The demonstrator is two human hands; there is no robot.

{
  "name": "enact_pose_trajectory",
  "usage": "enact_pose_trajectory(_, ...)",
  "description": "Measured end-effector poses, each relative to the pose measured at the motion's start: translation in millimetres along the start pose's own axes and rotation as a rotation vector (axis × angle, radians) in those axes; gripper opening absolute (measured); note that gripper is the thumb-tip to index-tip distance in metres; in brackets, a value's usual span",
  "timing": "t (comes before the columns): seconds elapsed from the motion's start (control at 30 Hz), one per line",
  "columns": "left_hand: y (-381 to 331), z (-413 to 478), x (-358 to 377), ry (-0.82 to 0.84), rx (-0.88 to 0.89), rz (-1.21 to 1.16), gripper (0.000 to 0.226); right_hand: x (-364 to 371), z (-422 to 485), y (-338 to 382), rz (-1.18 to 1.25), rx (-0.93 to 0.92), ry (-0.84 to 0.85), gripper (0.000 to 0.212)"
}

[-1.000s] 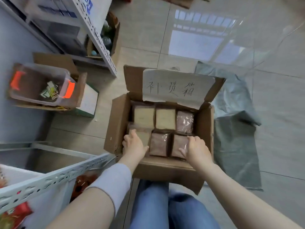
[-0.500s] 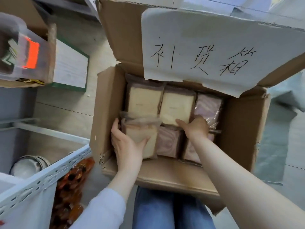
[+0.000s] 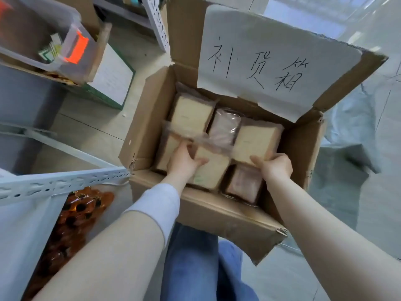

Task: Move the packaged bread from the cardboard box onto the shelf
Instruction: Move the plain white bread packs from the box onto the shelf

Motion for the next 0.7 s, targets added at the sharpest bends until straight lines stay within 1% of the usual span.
enact_pose_trajectory(0.1,-8.8,-12.8,-3.9,-0.031,0.131,-0.006,0.066,-25.0,-3.1,-2.9,-0.018,-0.089,-0.005,0.04)
enact_pose_trajectory(0.17,-13.9,-33.0,-16.2,-0.086,0.194,-0.026,0.057,-38.1,-14.8,-4.7,0.029,-0.115,0.062,0.035)
enact_pose_trajectory(0.23,-15.5,-64.3,-34.9,-0.162,0.206,-0.06,0.039,-53.4,-37.1,-4.3,0.101,-0.135,0.139,0.034)
enact_pose_trajectory(0.3,-11.7,-108.3,-63.8,-0.261,0.179,-0.142,0.032,-73.0,-73.1,2.6,0.083,-0.189,0.186,0.032)
enact_pose_trajectory(0.37,-4.5,-164.0,-103.4,-0.357,0.166,-0.256,0.033,-93.3,-119.5,10.8,0.1,-0.221,0.237,0.033)
enact_pose_trajectory(0.43,7.1,-222.7,-147.0,-0.42,0.162,-0.362,0.038,-113.9,-171.4,19.7,0.115,-0.245,0.281,0.034)
enact_pose_trajectory(0.57,55.4,-350.9,-245.9,-0.547,0.182,-0.551,0.031,-133.8,-293.7,44.7,0.112,-0.334,0.403,0.034)
enact_pose_trajectory(0.63,89.5,-414.7,-297.5,-0.636,0.201,-0.609,0.025,-129.1,-361.9,59.2,0.088,-0.398,0.471,0.04)
enact_pose_trajectory(0.7,129.6,-474.3,-350.9,-0.754,0.219,-0.656,0.014,-114.8,-431.7,76.0,0.046,-0.478,0.556,0.042)
Point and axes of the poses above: each hand's wrist, its own z-axis towards the middle knuckle, its own x-axis out of the palm, y = z × x, the point moved 6 cm from there along z, towards the middle knuckle, and after that the axes turned 15 degrees about z, right-handed, at the moved point
